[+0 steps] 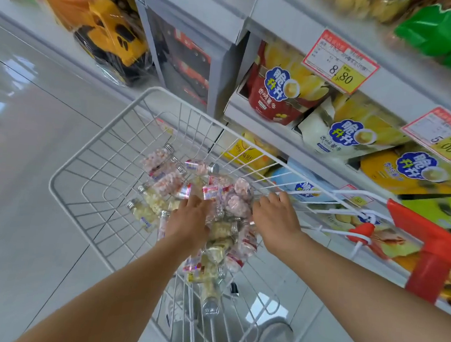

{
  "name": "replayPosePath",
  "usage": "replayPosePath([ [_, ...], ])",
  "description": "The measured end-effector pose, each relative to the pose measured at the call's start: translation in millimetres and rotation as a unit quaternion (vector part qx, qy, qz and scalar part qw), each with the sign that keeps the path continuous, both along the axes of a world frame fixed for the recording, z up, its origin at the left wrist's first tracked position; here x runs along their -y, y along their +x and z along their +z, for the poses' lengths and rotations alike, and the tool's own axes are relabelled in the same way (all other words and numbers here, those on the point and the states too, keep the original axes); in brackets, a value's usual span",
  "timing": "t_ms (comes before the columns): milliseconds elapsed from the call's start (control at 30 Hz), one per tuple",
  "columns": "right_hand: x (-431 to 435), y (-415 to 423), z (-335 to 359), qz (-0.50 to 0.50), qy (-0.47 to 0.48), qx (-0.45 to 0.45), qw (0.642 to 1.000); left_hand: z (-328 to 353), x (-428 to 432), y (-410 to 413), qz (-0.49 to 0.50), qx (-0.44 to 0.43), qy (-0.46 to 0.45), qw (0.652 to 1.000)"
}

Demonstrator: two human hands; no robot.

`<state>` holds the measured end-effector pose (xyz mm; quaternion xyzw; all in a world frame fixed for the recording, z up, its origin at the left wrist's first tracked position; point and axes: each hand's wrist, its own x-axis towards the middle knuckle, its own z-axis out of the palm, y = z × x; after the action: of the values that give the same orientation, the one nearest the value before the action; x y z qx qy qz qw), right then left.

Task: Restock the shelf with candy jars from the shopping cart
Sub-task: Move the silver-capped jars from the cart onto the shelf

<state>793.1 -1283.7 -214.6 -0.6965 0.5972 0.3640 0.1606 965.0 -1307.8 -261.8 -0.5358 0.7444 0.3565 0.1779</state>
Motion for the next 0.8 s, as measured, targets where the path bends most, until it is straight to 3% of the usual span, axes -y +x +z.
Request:
replayPosePath([
  [367,5,-9,7,0.022,-0.001,0.031,0.999,-10,6,-1,-0.050,0.032,-0.055,0.997],
  [533,3,-10,12,-0.063,0.000,0.097,0.993,-12,4,-3,-0.067,0.042,-0.068,0.995],
  [667,-1,-16,26,-0.198,-0.003,0.227,0.953,4,8,4,0.052,-0.058,-0.044,0.996],
  [800,0,-17,53,-0.291,-0.076,0.341,0.891,47,19,8,0.137,-0.172,0.002,0.976],
])
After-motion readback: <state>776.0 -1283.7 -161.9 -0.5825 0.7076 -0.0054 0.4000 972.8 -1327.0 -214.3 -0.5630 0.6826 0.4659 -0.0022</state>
